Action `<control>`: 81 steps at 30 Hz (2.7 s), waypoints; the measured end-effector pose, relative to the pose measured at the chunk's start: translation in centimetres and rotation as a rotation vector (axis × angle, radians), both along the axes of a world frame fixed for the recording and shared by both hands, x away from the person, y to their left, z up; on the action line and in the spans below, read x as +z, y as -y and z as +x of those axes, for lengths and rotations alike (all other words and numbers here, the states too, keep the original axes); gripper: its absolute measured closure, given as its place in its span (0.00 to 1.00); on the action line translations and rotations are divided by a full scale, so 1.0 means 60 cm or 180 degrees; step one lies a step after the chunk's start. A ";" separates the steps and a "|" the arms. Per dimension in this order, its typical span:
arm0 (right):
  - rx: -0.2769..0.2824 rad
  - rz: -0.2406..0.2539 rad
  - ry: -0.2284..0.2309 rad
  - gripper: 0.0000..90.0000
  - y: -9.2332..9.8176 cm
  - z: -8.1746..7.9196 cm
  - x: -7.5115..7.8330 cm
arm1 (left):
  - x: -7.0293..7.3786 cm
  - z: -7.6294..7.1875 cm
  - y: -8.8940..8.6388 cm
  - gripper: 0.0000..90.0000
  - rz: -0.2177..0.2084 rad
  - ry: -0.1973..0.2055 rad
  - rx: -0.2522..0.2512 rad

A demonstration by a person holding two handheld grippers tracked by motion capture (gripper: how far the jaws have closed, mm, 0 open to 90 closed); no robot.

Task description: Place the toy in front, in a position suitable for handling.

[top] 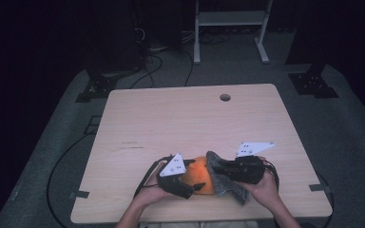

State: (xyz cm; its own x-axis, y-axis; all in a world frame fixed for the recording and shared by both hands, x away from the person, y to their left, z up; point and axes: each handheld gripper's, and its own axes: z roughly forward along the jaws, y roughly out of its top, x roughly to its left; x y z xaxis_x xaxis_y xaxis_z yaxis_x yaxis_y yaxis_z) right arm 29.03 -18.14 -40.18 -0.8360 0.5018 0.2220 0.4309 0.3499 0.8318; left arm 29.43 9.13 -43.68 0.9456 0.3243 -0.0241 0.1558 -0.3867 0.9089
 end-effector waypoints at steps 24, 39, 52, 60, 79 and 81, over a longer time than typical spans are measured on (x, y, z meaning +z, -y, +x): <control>0.0008 0.0146 0.0029 0.87 0.009 -0.004 0.001 | 0.028 -0.016 0.026 0.23 0.0051 0.0180 0.0113; -0.0241 0.0100 -0.0032 0.86 0.050 0.014 -0.012 | 0.007 0.016 -0.011 0.38 -0.0272 -0.0181 0.0142; -0.0185 0.0428 0.0075 0.86 0.036 -0.001 0.001 | 0.037 -0.003 0.008 0.33 -0.0108 -0.0028 0.0216; -0.0290 0.0332 -0.0106 0.85 0.049 0.013 -0.022 | 0.004 0.023 -0.015 0.11 -0.0193 -0.0517 0.0050; -0.0363 0.0205 -0.0099 0.85 0.048 0.021 -0.026 | 0.014 0.021 -0.019 0.34 -0.0246 -0.0392 0.0456; -0.0373 0.0303 -0.0048 0.85 0.053 0.015 -0.019 | 0.009 0.020 -0.017 0.33 -0.0268 -0.0403 0.0447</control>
